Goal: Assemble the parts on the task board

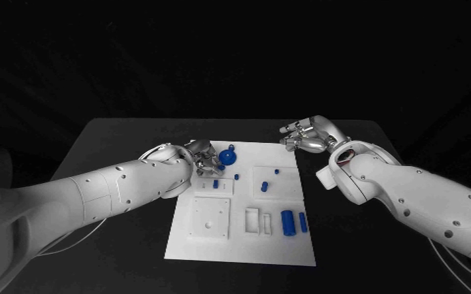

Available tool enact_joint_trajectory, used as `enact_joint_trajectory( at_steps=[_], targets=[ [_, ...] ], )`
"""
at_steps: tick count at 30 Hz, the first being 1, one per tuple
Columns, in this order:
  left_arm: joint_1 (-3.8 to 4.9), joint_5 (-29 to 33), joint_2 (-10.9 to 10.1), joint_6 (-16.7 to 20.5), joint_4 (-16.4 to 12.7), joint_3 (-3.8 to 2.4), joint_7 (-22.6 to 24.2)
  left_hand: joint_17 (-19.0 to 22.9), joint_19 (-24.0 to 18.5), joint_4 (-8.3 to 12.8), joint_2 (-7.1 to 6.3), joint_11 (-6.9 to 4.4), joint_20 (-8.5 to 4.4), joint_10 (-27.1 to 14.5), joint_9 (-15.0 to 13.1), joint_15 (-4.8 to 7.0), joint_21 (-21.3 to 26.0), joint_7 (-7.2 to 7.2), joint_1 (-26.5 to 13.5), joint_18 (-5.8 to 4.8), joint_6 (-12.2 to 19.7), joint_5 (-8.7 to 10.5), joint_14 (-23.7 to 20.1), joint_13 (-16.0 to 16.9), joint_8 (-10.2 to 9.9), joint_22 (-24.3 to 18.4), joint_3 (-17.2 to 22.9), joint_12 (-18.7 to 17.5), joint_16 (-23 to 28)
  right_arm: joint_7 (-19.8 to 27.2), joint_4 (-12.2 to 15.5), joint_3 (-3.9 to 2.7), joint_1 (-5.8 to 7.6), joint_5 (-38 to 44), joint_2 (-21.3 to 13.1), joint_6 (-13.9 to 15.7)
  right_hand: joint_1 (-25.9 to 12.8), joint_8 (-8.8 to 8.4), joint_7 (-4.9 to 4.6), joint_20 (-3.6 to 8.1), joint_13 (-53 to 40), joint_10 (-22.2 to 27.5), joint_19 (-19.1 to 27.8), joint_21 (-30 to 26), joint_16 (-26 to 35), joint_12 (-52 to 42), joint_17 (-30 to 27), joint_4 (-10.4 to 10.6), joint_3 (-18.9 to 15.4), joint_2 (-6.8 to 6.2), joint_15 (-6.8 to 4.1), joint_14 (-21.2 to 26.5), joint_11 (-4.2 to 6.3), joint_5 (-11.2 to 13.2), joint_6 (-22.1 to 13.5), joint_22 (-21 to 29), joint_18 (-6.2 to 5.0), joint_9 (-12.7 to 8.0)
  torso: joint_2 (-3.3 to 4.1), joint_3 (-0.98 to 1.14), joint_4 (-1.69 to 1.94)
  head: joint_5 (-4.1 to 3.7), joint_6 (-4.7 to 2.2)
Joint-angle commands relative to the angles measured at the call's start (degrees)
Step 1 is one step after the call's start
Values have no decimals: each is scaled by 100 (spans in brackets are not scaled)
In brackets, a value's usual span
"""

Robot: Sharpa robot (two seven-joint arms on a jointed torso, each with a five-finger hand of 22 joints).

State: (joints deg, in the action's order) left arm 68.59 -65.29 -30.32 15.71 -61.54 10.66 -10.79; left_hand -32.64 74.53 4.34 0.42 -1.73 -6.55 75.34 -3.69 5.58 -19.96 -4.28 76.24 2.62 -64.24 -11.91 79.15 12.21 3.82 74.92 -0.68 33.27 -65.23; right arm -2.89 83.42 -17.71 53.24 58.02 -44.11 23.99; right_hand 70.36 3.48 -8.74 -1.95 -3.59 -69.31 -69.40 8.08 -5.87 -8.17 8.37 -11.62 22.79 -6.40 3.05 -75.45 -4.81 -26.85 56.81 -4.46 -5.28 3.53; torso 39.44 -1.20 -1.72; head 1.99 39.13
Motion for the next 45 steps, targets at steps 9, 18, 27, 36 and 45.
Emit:
enact_joint_trajectory(
  at_steps=[9, 18, 27, 36, 45],
  targets=[
    [4, -428, 100, -44, 63, 8, -364, -19, 59, -108, 331, -40, -15, 50, -2, 10, 14, 89, 143, -36, -304, -28, 56, 33, -17, 106, 53, 71, -58, 18, 26, -1, -3, 58, 0, -70, 5, 9, 8, 26, 3, -29, 25, 17, -30, -13, 6, -31, -1, 41, -36, -14, -9, 37, 50, -3, 51, 6, 1, 5, -3, -14, 2],
    [4, -523, 194, -77, 135, 15, -458, -34, 69, -125, 438, -45, -18, 100, -4, 14, -3, 119, 168, -33, -375, -56, 72, 28, -16, 108, 104, 60, -72, 16, 40, -1, -3, 58, 0, -72, 5, 9, 8, 26, 3, -29, 25, 17, -30, -13, 6, -31, -1, 41, -36, -14, -9, 37, 50, -3, 51, 6, 1, 5, -5, -27, 2],
    [3, -457, 246, -77, 188, 20, -302, -70, 65, 20, 612, -31, -30, 236, -11, 25, -33, 131, 352, -40, -471, -12, 96, -10, -15, 114, 339, -14, -102, 15, 48, -1, -3, 58, 1, -73, -4, 9, 6, 24, 3, -29, 32, 32, -28, -15, 13, -31, 4, 47, -35, -15, -10, 34, 48, -2, 50, 6, -1, 2, -4, -34, -6],
    [4, 237, 87, 106, 63, 6, 93, -125, 30, 200, 347, -59, -62, 589, -39, 58, -160, 160, 1, -42, -672, -53, 132, 101, -19, 112, 1362, -313, -94, 19, 42, -1, -3, 64, 4, -69, -6, 11, 12, 30, 2, -45, 17, 44, -38, -24, 19, -27, 2, 52, -42, -31, -2, 38, 65, -5, 47, 7, -9, -4, 0, -34, -53],
    [105, 1677, -377, 138, -480, -215, 455, -122, 7, 204, 301, -70, -69, 628, -43, 66, -181, 171, -67, -50, -718, -71, 122, 196, -13, 107, 1492, -367, -67, 42, 43, -1, -3, 300, 7, -41, 182, 13, 196, 532, -562, -776, -768, 1113, -1301, -996, 1454, -134, -611, 48, -500, -662, 423, 260, 440, -659, 121, 6, -29, -10, 14, -3, -121]
  ],
)
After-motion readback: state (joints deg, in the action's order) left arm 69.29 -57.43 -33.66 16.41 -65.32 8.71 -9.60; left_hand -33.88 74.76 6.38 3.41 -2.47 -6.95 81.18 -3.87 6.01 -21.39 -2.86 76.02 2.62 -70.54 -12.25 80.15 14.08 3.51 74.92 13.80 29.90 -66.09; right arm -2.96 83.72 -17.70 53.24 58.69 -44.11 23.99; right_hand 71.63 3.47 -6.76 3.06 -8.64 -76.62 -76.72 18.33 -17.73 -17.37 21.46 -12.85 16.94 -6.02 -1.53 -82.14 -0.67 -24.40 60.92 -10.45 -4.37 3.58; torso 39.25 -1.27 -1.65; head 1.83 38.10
